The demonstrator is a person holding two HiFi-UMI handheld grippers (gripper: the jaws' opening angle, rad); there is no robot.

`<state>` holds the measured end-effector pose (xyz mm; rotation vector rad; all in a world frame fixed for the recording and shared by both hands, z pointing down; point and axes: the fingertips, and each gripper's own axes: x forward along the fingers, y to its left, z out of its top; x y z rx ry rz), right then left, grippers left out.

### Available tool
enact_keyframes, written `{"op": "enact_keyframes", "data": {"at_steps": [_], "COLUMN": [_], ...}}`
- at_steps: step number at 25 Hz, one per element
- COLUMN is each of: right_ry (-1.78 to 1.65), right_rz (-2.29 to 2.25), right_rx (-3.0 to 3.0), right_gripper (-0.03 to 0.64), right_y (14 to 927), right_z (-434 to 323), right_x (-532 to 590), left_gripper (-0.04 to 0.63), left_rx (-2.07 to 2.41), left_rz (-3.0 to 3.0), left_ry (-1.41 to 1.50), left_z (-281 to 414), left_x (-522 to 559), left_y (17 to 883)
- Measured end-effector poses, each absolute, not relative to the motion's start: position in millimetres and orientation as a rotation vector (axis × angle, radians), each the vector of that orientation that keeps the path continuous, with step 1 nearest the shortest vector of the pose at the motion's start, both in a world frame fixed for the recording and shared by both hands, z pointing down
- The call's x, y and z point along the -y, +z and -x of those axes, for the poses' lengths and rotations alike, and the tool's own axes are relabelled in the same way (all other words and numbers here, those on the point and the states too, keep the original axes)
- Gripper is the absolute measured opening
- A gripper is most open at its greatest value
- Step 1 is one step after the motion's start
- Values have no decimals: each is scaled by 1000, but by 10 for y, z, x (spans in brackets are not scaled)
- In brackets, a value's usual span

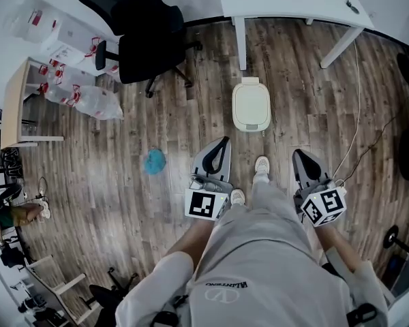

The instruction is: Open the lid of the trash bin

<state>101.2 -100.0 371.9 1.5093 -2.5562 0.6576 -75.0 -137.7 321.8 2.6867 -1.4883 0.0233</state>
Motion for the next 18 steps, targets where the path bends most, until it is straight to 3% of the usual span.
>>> {"op": "enact_keyframes", "data": {"at_steps": [10, 18], "right_ry": [734, 779], "right_rz": [-1323, -1218], "right_rx": [2589, 2528], "right_gripper": [17, 17], "right_y": [4153, 4864], "right_z": [-1131, -875], "right_x": [1968, 2428], "left_gripper": [-3, -3], "left_rx": [1573, 1546], "left_rz": [-2634, -2575], "left_ry": [103, 177], "left_z": [386, 363], "left_x": [2239, 2579], "left_y": [3467, 4136]}}
